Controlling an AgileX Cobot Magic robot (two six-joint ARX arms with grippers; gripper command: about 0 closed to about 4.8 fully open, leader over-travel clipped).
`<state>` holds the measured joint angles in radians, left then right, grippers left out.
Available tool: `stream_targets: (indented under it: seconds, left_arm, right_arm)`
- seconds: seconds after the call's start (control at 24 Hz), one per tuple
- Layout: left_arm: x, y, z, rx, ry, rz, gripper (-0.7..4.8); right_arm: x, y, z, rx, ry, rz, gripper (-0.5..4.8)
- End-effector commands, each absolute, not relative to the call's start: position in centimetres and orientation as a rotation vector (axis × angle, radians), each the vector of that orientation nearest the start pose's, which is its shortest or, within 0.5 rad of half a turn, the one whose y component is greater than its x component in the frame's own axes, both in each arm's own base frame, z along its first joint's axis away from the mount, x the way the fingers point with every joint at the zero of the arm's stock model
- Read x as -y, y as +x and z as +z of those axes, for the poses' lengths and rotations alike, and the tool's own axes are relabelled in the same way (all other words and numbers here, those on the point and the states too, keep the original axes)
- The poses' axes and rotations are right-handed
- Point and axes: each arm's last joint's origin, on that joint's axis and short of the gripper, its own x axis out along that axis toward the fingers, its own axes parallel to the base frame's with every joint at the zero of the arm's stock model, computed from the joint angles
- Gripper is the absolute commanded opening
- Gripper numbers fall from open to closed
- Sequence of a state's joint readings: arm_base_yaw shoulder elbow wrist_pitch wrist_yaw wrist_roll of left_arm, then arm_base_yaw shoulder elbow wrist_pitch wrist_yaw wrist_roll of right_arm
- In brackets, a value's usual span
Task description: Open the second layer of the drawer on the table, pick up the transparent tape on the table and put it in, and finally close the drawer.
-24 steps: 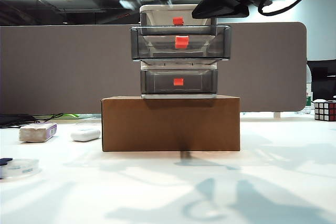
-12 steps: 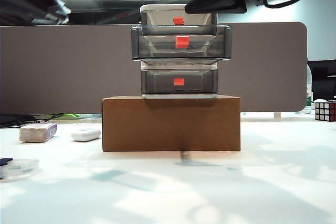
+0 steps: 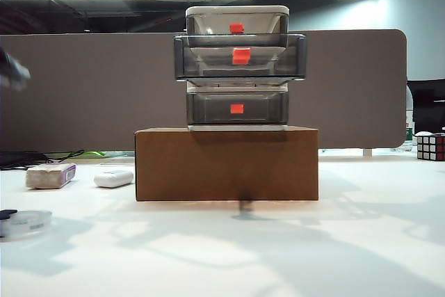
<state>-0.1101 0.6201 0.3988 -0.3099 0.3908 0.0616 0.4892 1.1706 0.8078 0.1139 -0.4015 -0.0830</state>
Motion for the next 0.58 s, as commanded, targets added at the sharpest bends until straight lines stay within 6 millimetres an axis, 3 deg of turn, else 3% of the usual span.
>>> stream_targets:
  seconds: [0.04,0.21,0.58]
  left_arm:
    - [2.8,14.0,20.0,-0.5,0.187,-0.627,3.95]
    - [2.8,14.6,17.4,-0.532,0.383,-0.677,3.95]
    - [3.1,16.6,14.8,-0.564,0.419,-0.737,4.01]
  right_arm:
    - [-13.1,22.2,29.3,-0.24,-0.086,0.898,-0.05]
    - [-13.1,22.1,28.8,-0.292,-0.09,0.898,-0.05]
    - [-13.0,21.9,28.4,-0.345,-0.093,0.898,-0.05]
